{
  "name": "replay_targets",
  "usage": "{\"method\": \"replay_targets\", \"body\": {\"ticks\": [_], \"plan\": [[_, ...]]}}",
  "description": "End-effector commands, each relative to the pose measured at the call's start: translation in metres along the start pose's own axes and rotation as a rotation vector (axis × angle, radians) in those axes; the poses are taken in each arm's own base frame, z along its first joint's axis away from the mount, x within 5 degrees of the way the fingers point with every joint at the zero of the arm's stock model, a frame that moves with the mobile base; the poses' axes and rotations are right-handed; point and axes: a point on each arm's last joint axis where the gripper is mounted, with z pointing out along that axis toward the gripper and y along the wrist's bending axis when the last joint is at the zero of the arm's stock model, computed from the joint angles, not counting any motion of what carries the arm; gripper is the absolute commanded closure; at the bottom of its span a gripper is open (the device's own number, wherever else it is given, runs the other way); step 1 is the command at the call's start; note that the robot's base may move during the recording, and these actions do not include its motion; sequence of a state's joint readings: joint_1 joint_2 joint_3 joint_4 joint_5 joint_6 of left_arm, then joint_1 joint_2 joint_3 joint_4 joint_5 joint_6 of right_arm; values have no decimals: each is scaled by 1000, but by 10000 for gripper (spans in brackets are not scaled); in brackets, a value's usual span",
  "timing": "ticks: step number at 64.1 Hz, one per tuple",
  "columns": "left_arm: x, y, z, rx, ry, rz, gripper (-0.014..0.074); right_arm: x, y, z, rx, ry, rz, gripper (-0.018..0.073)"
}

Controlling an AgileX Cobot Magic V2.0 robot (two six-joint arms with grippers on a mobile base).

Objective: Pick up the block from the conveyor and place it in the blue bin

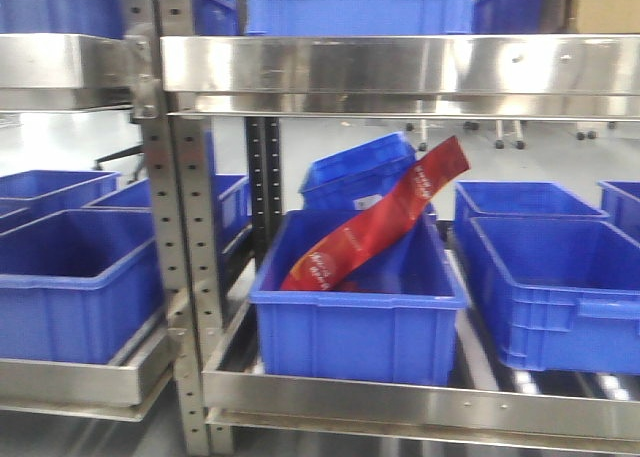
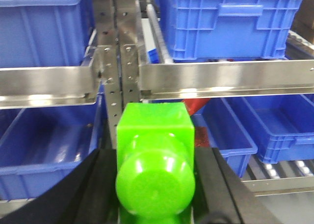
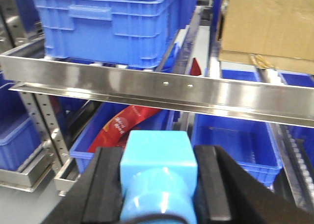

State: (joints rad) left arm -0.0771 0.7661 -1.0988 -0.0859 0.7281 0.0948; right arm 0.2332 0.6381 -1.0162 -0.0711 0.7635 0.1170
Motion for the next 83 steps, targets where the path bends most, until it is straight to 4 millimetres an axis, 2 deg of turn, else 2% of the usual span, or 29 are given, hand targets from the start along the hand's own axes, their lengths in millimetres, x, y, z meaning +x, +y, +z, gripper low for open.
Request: {"method": "replay_targets", "body": {"ticks": [1,83], "plan": [[-2,-1,-2,3,-27,-3,707,-4,-1,-3,6,-29,-14,719],[-2,-1,-2,3,-27,-3,707,-4,-1,-3,6,-29,-14,719]]}}
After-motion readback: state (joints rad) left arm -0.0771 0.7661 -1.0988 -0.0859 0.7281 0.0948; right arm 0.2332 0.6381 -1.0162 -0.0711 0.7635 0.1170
